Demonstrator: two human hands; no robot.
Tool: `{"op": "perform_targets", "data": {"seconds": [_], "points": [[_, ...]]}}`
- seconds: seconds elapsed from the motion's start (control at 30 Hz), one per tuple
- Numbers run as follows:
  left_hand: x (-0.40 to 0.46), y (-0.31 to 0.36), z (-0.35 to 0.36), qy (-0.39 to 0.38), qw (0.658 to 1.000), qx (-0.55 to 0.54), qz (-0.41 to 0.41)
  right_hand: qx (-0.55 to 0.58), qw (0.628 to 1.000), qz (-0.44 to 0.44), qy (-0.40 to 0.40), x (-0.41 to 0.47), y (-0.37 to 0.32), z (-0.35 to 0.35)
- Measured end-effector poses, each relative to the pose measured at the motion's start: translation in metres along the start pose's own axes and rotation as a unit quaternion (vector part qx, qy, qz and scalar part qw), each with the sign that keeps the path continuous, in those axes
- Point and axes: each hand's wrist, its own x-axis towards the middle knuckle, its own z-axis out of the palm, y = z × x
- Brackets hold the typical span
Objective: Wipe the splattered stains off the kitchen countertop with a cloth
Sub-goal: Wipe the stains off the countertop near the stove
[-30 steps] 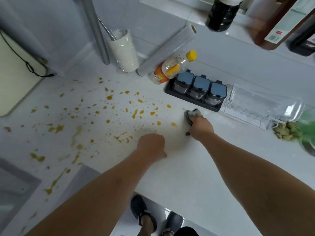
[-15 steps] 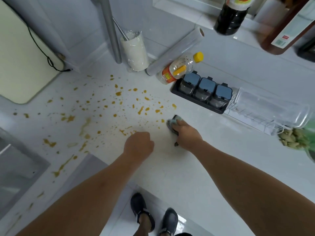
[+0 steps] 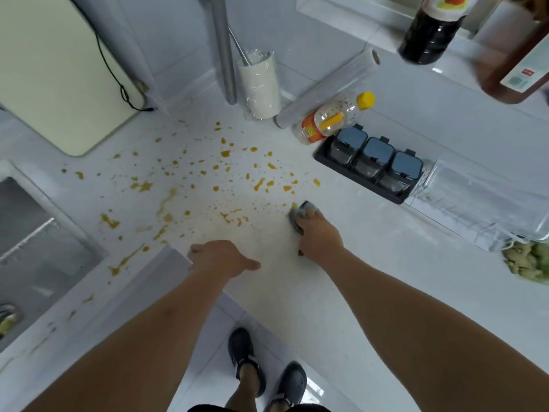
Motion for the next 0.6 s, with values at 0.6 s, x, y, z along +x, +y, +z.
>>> {"op": "perform_targets", "data": {"seconds": [0.6], "points": [[0.019, 0.011, 0.022, 0.064, 0.997, -0.040, -0.035, 0.044, 0.989, 0.008, 0.139, -0.012, 0.005, 0.016]]}}
